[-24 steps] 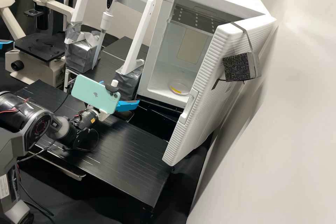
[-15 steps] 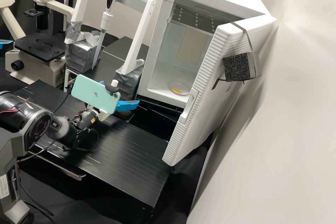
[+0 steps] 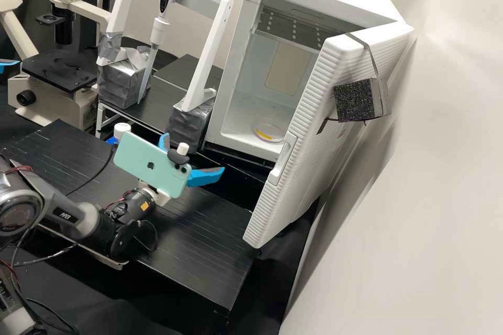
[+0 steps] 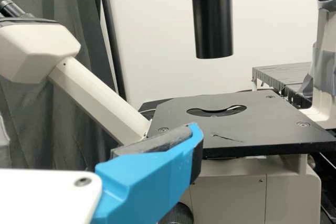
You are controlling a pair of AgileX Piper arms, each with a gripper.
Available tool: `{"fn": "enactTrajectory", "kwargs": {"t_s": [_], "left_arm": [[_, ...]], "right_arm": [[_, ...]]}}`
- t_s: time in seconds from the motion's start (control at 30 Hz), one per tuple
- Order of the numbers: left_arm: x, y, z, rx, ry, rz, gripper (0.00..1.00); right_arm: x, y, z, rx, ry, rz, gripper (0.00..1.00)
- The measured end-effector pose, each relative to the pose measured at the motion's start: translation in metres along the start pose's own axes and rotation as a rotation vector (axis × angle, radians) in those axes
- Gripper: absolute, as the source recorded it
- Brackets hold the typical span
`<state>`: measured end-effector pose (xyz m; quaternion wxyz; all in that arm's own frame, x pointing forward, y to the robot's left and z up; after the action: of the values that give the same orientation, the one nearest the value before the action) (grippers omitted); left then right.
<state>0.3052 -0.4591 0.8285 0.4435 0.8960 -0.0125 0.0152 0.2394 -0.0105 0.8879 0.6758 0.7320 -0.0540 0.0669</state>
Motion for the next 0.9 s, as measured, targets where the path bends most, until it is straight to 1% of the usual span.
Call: {"fn": "enactTrajectory", "kwargs": {"t_s": [0.03, 0.17, 0.33, 0.47, 0.5, 0.6, 0.63, 0.8, 0.9], "left_arm": [[0.000, 0.000, 0.000, 0.000, 0.000, 0.000, 1.00], [0.000, 0.000, 0.000, 0.000, 0.000, 0.000, 1.00], [0.000, 0.000, 0.000, 0.000, 0.000, 0.000, 1.00], [0.000, 0.000, 0.000, 0.000, 0.000, 0.000, 1.00], [0.000, 0.000, 0.000, 0.000, 0.000, 0.000, 1.00], [0.000, 0.000, 0.000, 0.000, 0.000, 0.000, 1.00], [0.000, 0.000, 0.000, 0.000, 0.000, 0.000, 1.00], [0.000, 0.000, 0.000, 0.000, 0.000, 0.000, 1.00], [0.000, 0.000, 0.000, 0.000, 0.000, 0.000, 1.00]], "right_arm": [[-0.002, 0.008, 0.004, 0.013, -0.002, 0.027, 1.00], [-0.001, 0.029, 0.017, 0.025, -0.024, 0.093, 1.00], [0.019, 0.047, 0.022, 0.009, -0.012, 0.128, 1.00], [0.046, 0.055, 0.018, 0.006, 0.008, 0.119, 1.00], [0.059, 0.057, 0.016, 0.005, 0.015, 0.107, 1.00], [0.081, 0.058, 0.014, 0.017, 0.012, 0.083, 1.00], [0.089, 0.059, 0.013, 0.011, 0.010, 0.078, 1.00], [0.126, 0.058, 0.014, -0.002, -0.033, 0.034, 1.00], [0.145, 0.060, 0.013, -0.012, -0.050, 0.021, 1.00]]}}
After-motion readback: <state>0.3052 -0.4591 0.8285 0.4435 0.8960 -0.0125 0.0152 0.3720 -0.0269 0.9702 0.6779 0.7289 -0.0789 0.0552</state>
